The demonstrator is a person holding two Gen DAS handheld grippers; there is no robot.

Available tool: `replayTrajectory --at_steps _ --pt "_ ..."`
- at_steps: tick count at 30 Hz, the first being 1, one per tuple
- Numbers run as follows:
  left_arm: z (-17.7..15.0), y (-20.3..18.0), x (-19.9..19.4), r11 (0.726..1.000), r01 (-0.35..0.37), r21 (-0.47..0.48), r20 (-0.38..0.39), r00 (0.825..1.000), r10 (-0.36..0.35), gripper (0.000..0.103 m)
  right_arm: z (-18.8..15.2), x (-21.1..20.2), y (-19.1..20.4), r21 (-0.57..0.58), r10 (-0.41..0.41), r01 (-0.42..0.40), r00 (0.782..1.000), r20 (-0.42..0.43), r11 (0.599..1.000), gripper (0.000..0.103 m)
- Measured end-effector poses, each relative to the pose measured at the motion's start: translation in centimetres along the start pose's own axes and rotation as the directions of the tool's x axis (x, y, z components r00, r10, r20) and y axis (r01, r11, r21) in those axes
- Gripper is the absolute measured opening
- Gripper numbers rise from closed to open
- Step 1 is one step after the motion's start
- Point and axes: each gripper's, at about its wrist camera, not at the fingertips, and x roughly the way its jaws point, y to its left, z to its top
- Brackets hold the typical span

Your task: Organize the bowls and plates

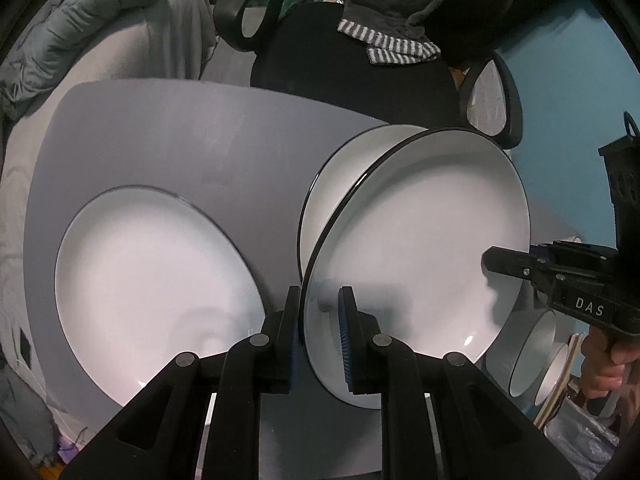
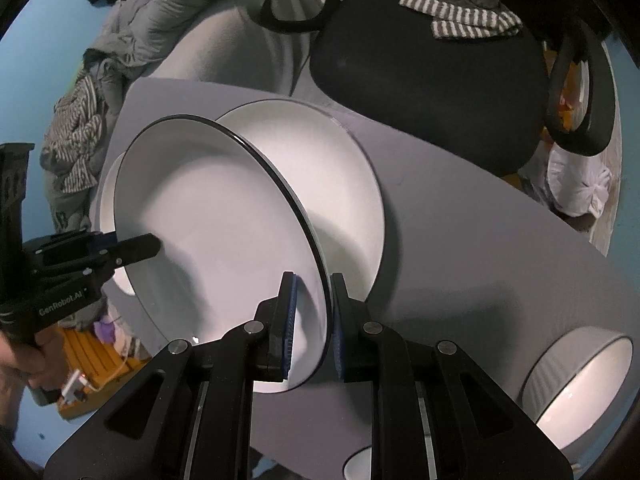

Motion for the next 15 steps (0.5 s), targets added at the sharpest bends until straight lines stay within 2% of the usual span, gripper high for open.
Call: replayTrajectory --at_steps 9,15 --pt "2.2 -0.7 1.0 0.999 -0.051 0.019 -0.025 0.998 0.051 0.017 1.7 1.0 -1.4 0.047 -0.001 0.002 1.000 -0.028 0.999 0.019" --pt "2.8 -0.3 1.3 0.998 -0.062 0.018 -0.043 0.997 0.063 0.018 2.3 1.1 -0.9 0.041 -0.017 0.018 0.999 -0.044 0.999 0.018"
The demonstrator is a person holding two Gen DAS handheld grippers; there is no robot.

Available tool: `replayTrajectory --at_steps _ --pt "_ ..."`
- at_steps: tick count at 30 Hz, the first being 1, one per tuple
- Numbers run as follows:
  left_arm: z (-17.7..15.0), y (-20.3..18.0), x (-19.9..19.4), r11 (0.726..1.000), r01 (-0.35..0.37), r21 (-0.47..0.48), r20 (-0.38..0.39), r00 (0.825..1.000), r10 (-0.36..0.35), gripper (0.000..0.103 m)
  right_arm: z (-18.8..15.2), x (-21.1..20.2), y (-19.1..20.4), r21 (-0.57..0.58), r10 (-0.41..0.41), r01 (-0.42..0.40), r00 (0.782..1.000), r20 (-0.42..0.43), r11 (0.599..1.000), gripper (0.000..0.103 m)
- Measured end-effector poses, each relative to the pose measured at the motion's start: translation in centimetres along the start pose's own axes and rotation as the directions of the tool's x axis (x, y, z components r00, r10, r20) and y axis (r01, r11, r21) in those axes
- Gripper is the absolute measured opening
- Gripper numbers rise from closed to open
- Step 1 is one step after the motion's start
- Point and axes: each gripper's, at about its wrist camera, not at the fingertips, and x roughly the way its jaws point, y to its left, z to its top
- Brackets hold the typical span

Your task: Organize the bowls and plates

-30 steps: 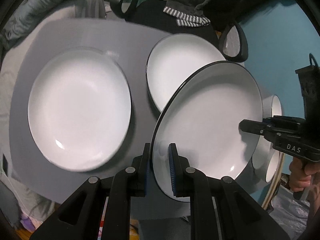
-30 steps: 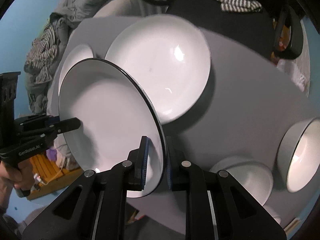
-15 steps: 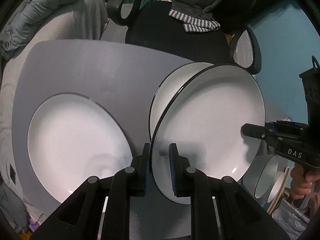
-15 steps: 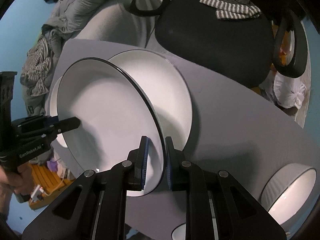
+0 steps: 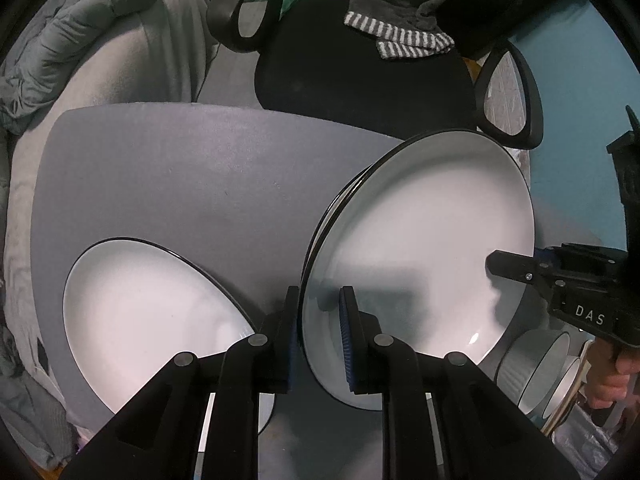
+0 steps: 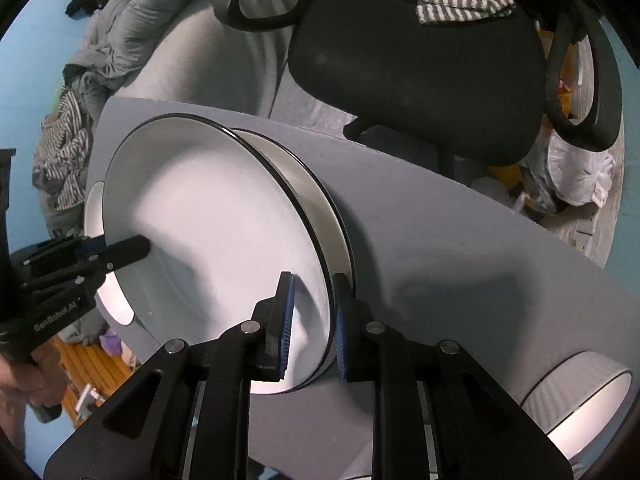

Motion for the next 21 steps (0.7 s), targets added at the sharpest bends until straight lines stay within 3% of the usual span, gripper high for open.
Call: replayTrajectory --at_steps 6,16,18,21 --pt "0.2 0.2 1.2 1.000 -0.011 -0.008 -0.019 1.000 0.011 0.018 0.6 0.2 0.1 0.024 -0.022 0.022 1.000 -0.015 0.999 0.019" --pt "0.1 0.3 0.8 0.999 -0.031 -0.013 -0.004 1.000 0.031 0.030 1.0 -0.2 1.5 0.077 -0.057 0.064 0.993 -0.101 0.995 0.050" --pt "0.0 0.4 0.7 0.999 -0.040 -0.019 0.001 0.999 0.040 0.037 1.0 -0.4 1.6 0.084 -0.066 0.075 0.992 -0.110 0.994 0.052" --pt "-0.2 0.5 0.5 0.999 -0.047 -0.026 0.007 0.999 0.047 0.038 1.1 -0.4 1.6 0.095 -0.075 0.087 0.990 -0.122 0.992 0.052"
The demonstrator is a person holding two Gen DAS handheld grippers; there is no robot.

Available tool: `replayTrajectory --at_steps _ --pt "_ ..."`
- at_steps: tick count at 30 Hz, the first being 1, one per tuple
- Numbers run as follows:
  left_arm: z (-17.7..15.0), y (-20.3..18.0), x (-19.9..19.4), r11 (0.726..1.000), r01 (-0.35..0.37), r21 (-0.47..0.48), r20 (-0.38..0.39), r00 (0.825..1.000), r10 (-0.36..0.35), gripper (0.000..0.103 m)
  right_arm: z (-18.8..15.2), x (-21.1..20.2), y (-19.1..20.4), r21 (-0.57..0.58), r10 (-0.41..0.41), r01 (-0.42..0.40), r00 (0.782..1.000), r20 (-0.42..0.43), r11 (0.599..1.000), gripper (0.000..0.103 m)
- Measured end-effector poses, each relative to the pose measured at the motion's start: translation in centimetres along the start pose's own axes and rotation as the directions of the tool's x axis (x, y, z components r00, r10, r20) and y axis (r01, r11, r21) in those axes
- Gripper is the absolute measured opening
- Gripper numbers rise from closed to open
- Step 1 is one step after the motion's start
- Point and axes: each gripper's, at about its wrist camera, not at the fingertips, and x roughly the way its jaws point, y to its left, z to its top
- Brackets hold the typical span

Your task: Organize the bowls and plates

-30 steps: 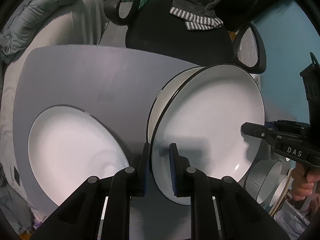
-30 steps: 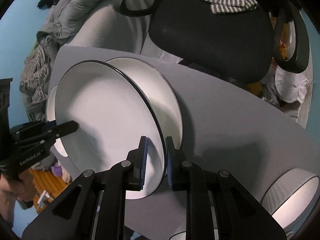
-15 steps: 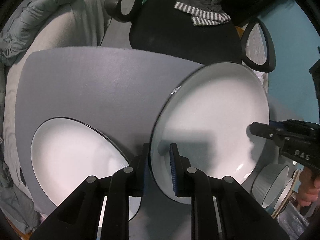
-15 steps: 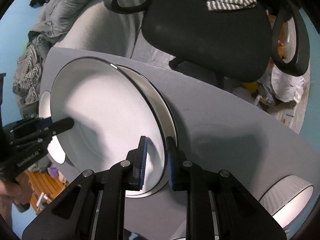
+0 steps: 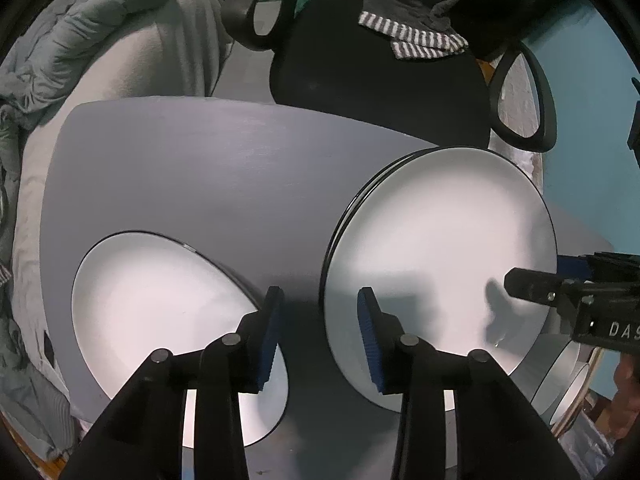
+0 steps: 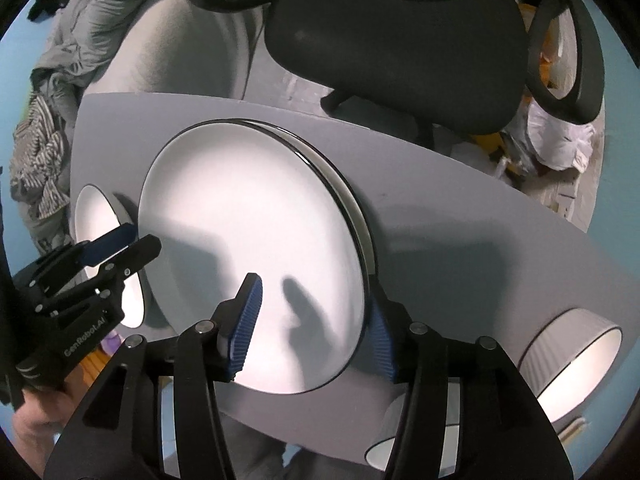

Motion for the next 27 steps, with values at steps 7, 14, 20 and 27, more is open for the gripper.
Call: replayTrajectory --at_steps 7,14,20,27 --pt "-1.0 0.5 -0.5 1.000 0.018 -0.024 0.002 1.000 -0.018 0.043 -0.2 -0.6 1.0 -0.034 -0.109 0.110 0.994 0.022 0.993 0.057" --pt "-2.9 1.2 -2.3 0.999 0.013 -0.042 0.023 1.000 -0.012 0.050 -1.5 -1.9 2.4 -0.089 -0.156 0.162 0.985 0.076 0.983 0.059" --pt "-4.6 1.6 -5.0 0.999 0.011 -0.031 0.065 0.998 -0.009 0.058 -3.6 -4.1 4.6 -0.175 -0.218 0.249 0.959 0.182 0.952 0.072" --pt "-6.4 1.9 -8.1 1.000 -0.002 -0.006 0.110 0.994 0.002 0.061 -5.4 -6.6 6.6 -0.219 -0.234 0.290 0.940 0.250 0.932 0.072"
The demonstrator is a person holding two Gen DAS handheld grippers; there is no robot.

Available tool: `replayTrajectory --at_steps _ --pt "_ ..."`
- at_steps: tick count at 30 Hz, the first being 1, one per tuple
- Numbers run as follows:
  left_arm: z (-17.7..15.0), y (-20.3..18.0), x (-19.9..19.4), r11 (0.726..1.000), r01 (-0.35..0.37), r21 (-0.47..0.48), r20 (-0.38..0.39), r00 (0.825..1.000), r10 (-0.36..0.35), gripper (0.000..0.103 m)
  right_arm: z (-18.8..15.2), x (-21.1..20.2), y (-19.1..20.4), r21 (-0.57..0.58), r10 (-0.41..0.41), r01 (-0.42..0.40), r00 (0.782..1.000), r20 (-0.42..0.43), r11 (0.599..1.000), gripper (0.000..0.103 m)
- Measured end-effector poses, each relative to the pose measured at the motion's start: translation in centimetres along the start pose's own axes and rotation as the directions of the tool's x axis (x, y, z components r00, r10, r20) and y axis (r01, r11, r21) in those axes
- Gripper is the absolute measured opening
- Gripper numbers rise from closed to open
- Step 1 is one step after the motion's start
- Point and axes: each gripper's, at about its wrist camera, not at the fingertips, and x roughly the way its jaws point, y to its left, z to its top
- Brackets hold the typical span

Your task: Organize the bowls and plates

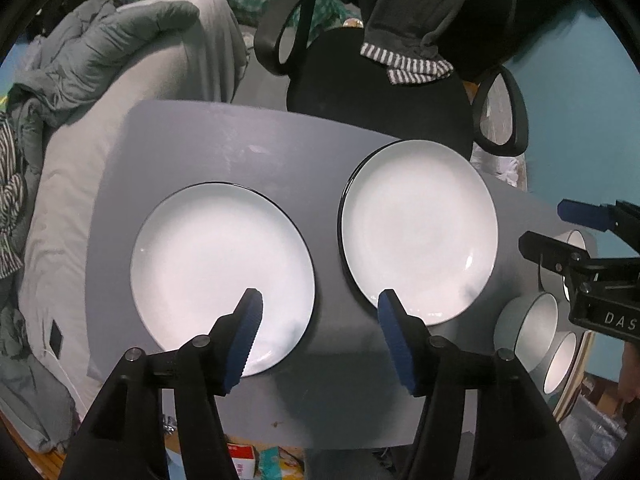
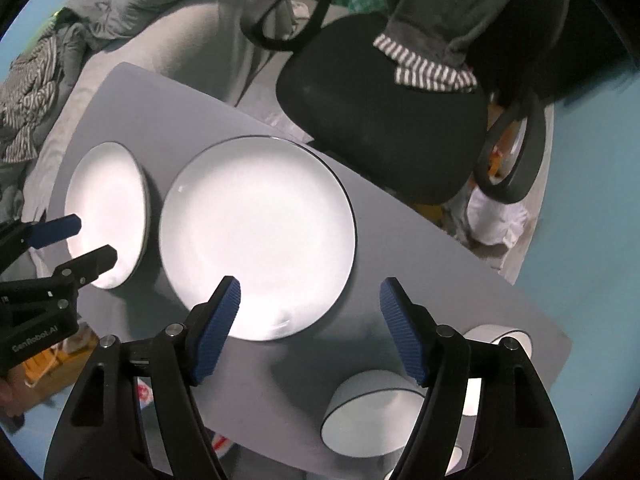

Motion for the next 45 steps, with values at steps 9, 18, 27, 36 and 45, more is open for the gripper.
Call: replayTrajectory --at_steps 9,18,27,36,45 --pt "-1.6 0.9 -4.1 1.000 0.000 0.009 0.073 0.997 -0.001 0.061 -0.5 -3.5 1.8 -0.041 -0.032 0.035 0.997 0.075 0.999 0.072" --pt "-3.2 4.2 -6.9 0.999 0.005 -0.038 0.106 0.994 -0.001 0.061 -1.0 -5.4 3.4 -0.075 -0.046 0.055 0.993 0.112 0.996 0.072" --pt "-4.5 7.4 -7.8 0.995 0.011 -0.099 0.119 0.993 0.001 0.061 -1.3 -7.0 5.0 -0.115 -0.030 0.046 0.990 0.135 0.992 0.072" --pt "-5.9 10.7 -7.5 0.989 0.010 -0.146 0.103 0.995 0.005 0.061 -0.5 -7.2 7.3 -0.147 0.001 0.019 0.991 0.136 0.989 0.072" --pt "-6.4 14.0 -6.5 0.979 0.023 -0.201 0.083 0.997 -0.007 0.061 1.4 -5.7 10.4 -0.204 0.016 0.008 0.993 0.120 0.979 0.072"
